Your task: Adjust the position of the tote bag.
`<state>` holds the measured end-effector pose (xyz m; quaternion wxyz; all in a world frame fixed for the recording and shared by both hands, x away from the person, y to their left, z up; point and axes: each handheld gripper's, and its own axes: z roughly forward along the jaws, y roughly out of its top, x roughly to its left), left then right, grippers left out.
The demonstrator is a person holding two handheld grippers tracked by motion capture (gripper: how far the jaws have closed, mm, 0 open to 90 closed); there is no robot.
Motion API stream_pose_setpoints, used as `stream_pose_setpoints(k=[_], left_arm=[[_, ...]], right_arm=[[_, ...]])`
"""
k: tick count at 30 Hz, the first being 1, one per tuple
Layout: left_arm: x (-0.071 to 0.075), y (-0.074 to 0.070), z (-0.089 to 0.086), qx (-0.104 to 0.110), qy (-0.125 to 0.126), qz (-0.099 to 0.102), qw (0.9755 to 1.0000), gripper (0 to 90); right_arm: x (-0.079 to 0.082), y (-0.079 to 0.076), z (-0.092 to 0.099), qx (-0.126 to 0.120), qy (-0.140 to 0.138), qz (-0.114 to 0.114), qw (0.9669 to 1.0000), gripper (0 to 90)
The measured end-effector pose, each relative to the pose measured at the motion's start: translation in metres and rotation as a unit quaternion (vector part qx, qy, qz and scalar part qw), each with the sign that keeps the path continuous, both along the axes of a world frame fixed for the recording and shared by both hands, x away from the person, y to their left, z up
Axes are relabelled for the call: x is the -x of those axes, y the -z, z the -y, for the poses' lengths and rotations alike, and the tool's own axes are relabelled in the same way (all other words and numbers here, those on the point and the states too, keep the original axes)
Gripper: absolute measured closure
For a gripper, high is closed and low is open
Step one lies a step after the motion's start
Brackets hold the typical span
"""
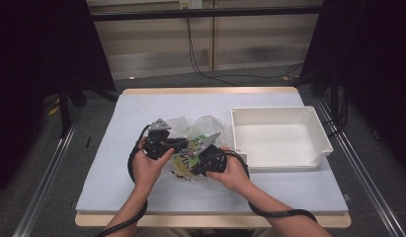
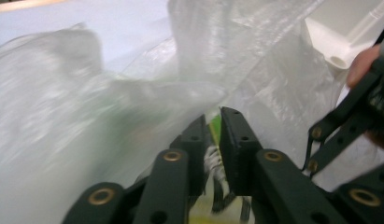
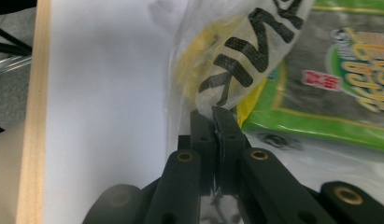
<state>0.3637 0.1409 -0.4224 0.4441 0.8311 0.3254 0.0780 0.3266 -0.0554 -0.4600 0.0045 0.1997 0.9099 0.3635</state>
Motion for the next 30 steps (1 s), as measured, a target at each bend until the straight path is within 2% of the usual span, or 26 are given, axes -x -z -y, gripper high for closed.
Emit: stream_pose_setpoints(k=[2,4,6,8,9,10,11,13,15,17,21,23,24,26,28,30], left_arm=[[-0.005,0.008,0.003,-0.001,0.007,-0.006,1.0000,69.2],[-0.007,0.015,0.005,-0.020,0.010,0.002,0.9998,69.0],[-0.011,0.022,0.003,-0.039,0.000,0.001,0.9993,72.4],[-0.014,0.026,-0.004,-0.075,-0.007,0.001,0.9972,80.7],[-0.016,0.029,-0.007,-0.076,-0.011,-0.007,0.9970,83.3],[-0.015,0.031,-0.008,-0.074,-0.024,-0.012,0.9969,85.9],[-0.016,0.034,-0.013,-0.090,-0.025,-0.018,0.9954,90.0],[-0.015,0.037,-0.018,-0.090,-0.032,-0.029,0.9951,90.0],[-0.014,0.037,-0.025,-0.076,-0.046,-0.041,0.9952,90.0],[-0.014,0.036,-0.032,-0.082,-0.045,-0.043,0.9946,90.0],[-0.010,0.037,-0.041,-0.086,-0.060,-0.053,0.9931,90.0],[-0.007,0.039,-0.044,-0.094,-0.059,-0.061,0.9919,90.0],[-0.007,0.040,-0.047,-0.096,-0.051,-0.067,0.9918,90.0],[-0.004,0.042,-0.048,-0.090,-0.052,-0.071,0.9920,90.0],[-0.003,0.042,-0.049,-0.103,-0.052,-0.071,0.9908,90.0],[-0.001,0.043,-0.051,-0.102,-0.050,-0.082,0.9902,90.0]], right_arm=[[0.002,0.001,-0.003,0.002,-0.010,0.001,0.9999,88.2],[0.004,0.001,-0.004,-0.002,-0.015,0.003,0.9999,88.1],[0.006,0.001,-0.005,-0.002,-0.019,-0.004,0.9998,88.1],[0.007,0.001,-0.005,-0.004,-0.024,-0.003,0.9997,88.1],[0.008,0.001,-0.004,-0.004,-0.024,-0.004,0.9997,88.1],[0.008,0.001,-0.003,-0.005,-0.028,-0.002,0.9996,88.1],[0.008,0.001,-0.002,-0.007,-0.027,-0.005,0.9996,88.2],[0.008,0.001,0.001,-0.006,-0.025,-0.004,0.9997,88.1],[0.006,0.002,0.004,-0.009,-0.024,-0.005,0.9997,88.5],[0.006,0.002,0.006,-0.008,-0.022,-0.007,0.9997,89.0],[0.004,0.004,0.015,0.002,-0.017,-0.003,0.9998,89.8],[0.002,0.005,0.022,0.003,-0.008,-0.007,0.9999,89.9],[0.001,0.006,0.024,0.001,-0.006,-0.004,1.0000,89.9],[0.001,0.006,0.030,0.002,0.004,-0.008,1.0000,90.0],[-0.001,0.008,0.035,0.005,0.007,-0.005,0.9999,90.0],[-0.001,0.009,0.039,0.006,0.015,-0.011,0.9998,90.0]])
